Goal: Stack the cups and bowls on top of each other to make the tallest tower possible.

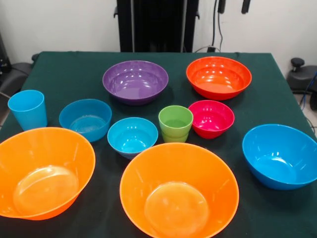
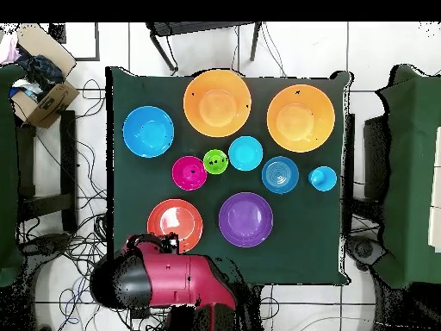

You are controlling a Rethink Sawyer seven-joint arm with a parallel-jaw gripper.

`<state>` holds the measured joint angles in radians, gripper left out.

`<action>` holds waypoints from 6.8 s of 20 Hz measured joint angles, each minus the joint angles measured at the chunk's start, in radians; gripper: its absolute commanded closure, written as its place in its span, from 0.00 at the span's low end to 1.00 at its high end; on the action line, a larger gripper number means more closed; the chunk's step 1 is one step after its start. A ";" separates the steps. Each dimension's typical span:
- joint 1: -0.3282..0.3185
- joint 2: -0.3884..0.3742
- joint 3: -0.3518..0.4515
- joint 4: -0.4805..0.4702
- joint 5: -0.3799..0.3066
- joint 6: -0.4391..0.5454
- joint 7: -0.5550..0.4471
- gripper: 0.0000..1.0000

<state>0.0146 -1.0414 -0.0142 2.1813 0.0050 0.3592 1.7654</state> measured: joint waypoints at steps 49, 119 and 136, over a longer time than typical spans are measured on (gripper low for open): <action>-0.093 0.512 -0.031 -0.003 -0.133 -0.366 0.041 0.00; -0.107 0.605 -0.038 0.015 -0.055 -0.592 0.268 0.00; -0.081 0.617 -0.042 0.015 -0.055 -0.593 0.268 0.00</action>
<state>-0.0662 -0.4241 -0.0565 2.1964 -0.0496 -0.2340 2.0335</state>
